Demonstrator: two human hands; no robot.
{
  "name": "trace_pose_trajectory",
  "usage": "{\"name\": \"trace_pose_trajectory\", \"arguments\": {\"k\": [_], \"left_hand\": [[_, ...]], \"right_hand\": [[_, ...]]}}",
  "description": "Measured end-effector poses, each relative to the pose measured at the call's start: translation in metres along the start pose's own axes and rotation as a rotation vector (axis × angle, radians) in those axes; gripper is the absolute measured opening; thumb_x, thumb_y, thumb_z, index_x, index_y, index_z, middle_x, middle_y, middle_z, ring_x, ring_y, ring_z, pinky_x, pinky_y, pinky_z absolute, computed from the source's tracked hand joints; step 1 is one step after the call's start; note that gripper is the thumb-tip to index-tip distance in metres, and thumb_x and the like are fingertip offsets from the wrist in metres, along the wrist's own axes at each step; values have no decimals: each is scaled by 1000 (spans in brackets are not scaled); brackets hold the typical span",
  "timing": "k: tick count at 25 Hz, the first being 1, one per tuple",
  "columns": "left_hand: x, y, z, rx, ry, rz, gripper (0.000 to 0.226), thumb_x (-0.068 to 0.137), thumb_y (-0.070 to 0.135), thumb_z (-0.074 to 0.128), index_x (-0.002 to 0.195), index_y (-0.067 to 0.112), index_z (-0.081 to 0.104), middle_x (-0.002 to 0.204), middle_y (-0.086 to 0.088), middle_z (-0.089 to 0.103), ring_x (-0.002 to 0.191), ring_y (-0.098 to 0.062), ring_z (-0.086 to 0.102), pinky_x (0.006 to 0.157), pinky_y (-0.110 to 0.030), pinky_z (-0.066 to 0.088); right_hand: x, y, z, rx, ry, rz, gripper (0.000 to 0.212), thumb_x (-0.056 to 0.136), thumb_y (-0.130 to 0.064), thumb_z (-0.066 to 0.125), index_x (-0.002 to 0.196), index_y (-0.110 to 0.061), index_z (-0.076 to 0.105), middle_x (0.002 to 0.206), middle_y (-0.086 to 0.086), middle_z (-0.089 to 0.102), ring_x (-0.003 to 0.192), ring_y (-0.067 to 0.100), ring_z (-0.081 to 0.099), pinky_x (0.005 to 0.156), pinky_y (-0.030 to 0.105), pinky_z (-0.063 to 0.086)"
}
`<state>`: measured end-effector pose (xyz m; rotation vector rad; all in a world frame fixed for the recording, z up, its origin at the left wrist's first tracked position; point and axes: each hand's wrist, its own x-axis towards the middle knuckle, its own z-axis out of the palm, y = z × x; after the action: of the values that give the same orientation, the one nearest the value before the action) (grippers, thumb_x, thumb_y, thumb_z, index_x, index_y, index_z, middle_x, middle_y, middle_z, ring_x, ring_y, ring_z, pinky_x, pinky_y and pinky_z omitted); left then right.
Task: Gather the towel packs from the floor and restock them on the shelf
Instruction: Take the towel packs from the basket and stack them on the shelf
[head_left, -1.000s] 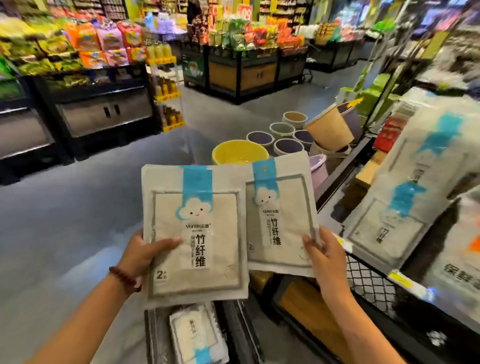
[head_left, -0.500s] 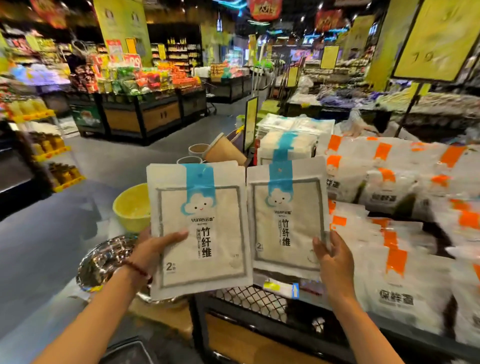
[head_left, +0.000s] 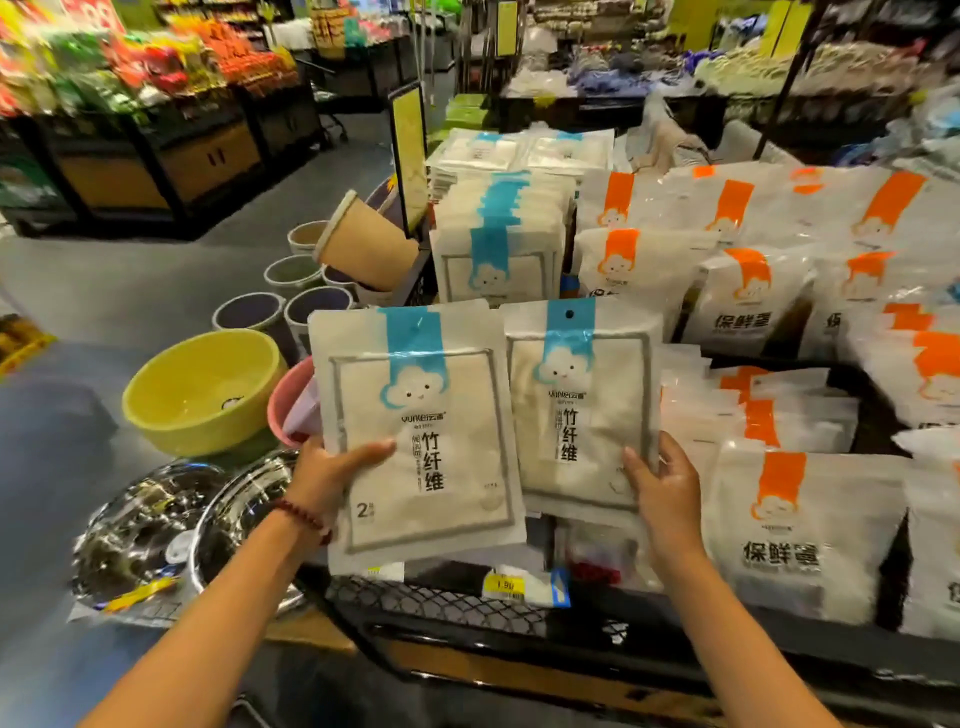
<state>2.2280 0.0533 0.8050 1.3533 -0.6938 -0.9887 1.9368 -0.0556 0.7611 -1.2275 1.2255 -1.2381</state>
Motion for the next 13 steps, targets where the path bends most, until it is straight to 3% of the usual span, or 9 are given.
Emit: {"name": "trace_pose_trajectory", "arguments": {"k": [2, 4, 7, 10, 11, 13], "left_hand": [[27, -13, -2, 27, -11, 0, 36, 52, 10, 84, 84, 22, 74, 85, -4, 75, 80, -24, 71, 71, -43, 59], [55, -30, -4, 79, -45, -78, 53, 41, 26, 84, 90, 13, 71, 94, -14, 73, 84, -29, 70, 77, -47, 57], [86, -56, -3, 137, -88, -158, 69, 29, 38, 86, 91, 13, 69, 92, -5, 74, 80, -20, 71, 71, -33, 58], [106, -76, 3, 153, -146, -251, 83, 25, 48, 90, 96, 13, 67, 89, 0, 75, 86, -18, 70, 77, -34, 55], [112, -82, 5, 136, -150, -288, 83, 28, 47, 91, 98, 11, 66, 90, -3, 75, 88, -20, 70, 79, -36, 54], [123, -93, 9, 97, -153, -341, 65, 47, 32, 87, 101, 5, 64, 94, -10, 73, 90, -27, 69, 81, -41, 54]], "right_hand": [[9, 11, 6, -40, 53, 21, 20, 91, -8, 57, 110, -11, 60, 99, 4, 65, 93, 18, 58, 78, 25, 49], [15, 20, 13, -66, 125, 54, 27, 91, -10, 57, 118, -6, 57, 111, 8, 62, 104, 22, 56, 89, 34, 47], [16, 26, 21, -109, 241, 69, 33, 92, -11, 56, 123, -3, 54, 121, 6, 59, 112, 19, 55, 96, 30, 46], [12, 20, 26, -221, 361, -41, 13, 92, -8, 56, 104, -11, 58, 101, 10, 63, 88, 6, 55, 72, 6, 44], [12, 18, 27, -250, 398, -77, 10, 91, -6, 55, 100, -11, 59, 95, 9, 62, 81, 2, 52, 66, 4, 41], [13, 13, 28, -288, 439, -129, 9, 91, -4, 55, 99, -6, 60, 90, 5, 61, 76, -1, 50, 64, 2, 39]]}}
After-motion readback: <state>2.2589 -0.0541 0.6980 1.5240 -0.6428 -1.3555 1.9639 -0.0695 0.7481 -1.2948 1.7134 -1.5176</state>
